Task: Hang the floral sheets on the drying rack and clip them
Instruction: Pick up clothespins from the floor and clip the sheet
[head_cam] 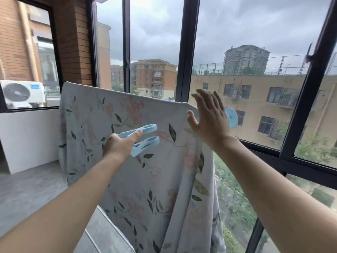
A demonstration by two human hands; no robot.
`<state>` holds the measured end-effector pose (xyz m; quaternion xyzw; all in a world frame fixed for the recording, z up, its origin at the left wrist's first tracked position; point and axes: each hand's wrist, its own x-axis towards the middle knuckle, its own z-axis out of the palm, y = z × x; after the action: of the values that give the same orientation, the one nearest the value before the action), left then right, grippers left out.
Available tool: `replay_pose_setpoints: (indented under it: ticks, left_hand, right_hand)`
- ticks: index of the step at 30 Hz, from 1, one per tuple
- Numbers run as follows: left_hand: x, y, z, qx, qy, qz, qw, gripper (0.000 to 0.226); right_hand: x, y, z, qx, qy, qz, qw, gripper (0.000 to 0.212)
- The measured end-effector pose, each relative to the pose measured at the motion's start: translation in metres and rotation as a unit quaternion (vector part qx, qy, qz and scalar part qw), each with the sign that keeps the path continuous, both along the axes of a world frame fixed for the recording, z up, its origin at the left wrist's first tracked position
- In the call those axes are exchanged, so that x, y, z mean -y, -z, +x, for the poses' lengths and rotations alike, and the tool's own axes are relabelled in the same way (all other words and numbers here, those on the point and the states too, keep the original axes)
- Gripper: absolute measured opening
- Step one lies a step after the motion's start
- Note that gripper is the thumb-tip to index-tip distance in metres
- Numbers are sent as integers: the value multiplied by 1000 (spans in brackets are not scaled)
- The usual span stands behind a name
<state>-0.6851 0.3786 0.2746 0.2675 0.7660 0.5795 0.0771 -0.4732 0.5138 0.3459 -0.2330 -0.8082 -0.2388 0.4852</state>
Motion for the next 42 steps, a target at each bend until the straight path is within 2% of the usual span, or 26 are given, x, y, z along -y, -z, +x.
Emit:
replay_pose_setpoints:
  ticks: [4, 11, 15, 24, 30, 35, 42]
  left_hand:
    - [8, -5, -25, -5, -16, 16, 1000, 60]
    - [20, -12, -112, -19, -36, -12, 999, 57]
    - [13, -17, -165, -23, -32, -10, 999, 58]
    - [1, -43, -285, -100, -27, -27, 994, 58]
    - [10, -44, -360, -102, -28, -28, 994, 54]
    - [8, -37, -405, -97, -26, -31, 994, 52]
    - [-12, -39, -466, -97, -33, -29, 994, 49]
  right_hand:
    - [-8, -6, -51, 84, 31, -80, 993, 51]
    - [-36, -5, -155, 150, 87, -125, 977, 62]
    - [-47, -7, -208, 147, 115, -145, 972, 64]
    - [-55, -13, -334, 137, 127, -146, 971, 64]
    - [-64, -2, -395, 136, 176, -201, 954, 66]
    - [-70, 5, -427, 137, 240, -203, 940, 65]
    - [-81, -2, -501, 156, 240, -193, 938, 67]
